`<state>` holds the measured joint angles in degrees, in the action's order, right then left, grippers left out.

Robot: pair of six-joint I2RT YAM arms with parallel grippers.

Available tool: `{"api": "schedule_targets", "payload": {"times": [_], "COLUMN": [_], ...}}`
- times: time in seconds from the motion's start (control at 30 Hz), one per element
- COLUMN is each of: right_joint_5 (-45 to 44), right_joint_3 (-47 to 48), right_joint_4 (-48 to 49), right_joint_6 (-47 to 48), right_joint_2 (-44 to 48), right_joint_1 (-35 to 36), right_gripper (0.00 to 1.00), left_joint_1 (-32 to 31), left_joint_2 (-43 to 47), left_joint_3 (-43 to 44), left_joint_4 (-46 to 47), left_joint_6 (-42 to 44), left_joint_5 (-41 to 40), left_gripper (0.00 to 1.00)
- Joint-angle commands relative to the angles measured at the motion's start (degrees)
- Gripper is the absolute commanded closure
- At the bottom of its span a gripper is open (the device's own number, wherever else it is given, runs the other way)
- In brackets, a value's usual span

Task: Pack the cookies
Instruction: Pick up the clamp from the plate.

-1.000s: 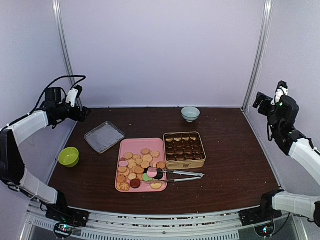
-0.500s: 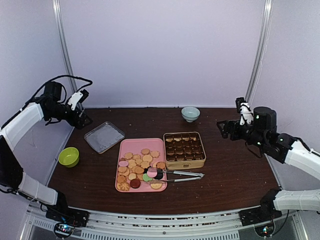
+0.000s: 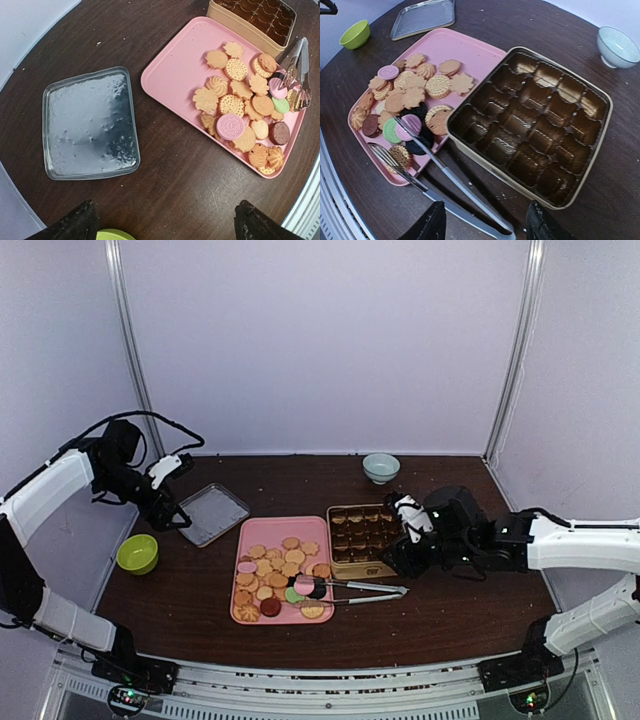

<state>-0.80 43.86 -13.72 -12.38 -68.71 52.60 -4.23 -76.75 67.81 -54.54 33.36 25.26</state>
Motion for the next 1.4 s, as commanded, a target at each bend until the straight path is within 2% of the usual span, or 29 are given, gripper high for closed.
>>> {"api": "schedule_targets", "payload": {"times": [0.0,0.2,0.47,0.67,0.97,1.37], "right_joint_5": [2.8,5.0,7.1,6.9,8.7,5.9], "right_joint_3": [5.2,16.4,30.3,34.4,40.3,38.7], "right_joint_4": [-1.1,-4.9,-11.2,-13.8,-17.7,-18.1], "right_joint_6": [2.3,6.6,12.5,15.4,18.3,19.8], "right_joint_2": [-5.4,-18.2,-33.1,-38.4,-44.2,-44.4], "right_joint_1": [3.7,7.1,8.5,8.6,8.6,9.2], "right_gripper": [0.46,0.57,0.57,0.54,0.55,0.85], "left_joint_1": [-0.6,-1.0,-1.2,-1.2,-1.3,-1.3], "left_joint_2": [1.7,2.1,4.1,4.6,4.0,3.6], "left_joint_3": [-1.1,-1.7,-3.1,-3.1,-2.1,-1.3], "left_joint_4": [-1.4,-2.5,-4.6,-5.6,-5.7,-5.7], "left_joint_6": [2.4,2.9,5.2,5.8,5.7,5.6], "left_joint_5": [1.2,1.5,2.0,2.0,2.4,2.6], "left_gripper": [0.02,0.02,0.02,0.02,0.02,0.02]}}
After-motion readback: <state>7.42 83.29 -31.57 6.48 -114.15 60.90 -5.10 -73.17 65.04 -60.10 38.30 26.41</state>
